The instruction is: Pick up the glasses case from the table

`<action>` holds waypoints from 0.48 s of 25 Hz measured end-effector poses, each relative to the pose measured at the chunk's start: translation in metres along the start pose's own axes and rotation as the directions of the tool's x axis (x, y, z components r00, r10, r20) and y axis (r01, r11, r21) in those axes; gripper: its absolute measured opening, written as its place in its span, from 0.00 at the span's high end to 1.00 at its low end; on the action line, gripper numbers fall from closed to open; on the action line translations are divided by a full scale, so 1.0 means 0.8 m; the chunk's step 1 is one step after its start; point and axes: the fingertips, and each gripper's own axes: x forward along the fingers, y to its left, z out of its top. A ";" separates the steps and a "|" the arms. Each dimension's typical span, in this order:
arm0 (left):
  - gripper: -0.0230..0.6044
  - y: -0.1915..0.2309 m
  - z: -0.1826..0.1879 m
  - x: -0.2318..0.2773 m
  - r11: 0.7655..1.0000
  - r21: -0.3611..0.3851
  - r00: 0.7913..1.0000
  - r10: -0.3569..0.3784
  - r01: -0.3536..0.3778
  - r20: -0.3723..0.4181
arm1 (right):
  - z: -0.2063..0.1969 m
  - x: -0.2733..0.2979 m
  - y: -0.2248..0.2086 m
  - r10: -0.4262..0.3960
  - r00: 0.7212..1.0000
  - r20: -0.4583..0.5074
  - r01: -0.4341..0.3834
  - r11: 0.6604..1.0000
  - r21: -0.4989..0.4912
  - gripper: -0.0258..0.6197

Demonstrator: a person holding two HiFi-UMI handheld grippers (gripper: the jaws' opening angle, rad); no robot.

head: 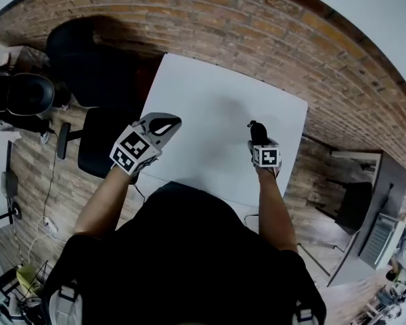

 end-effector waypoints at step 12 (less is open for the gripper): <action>0.94 -0.054 0.012 -0.030 0.999 0.033 1.000 -0.002 0.001 0.025 | 0.001 -0.087 -0.032 -0.052 0.992 0.111 0.045 0.997 0.064 0.47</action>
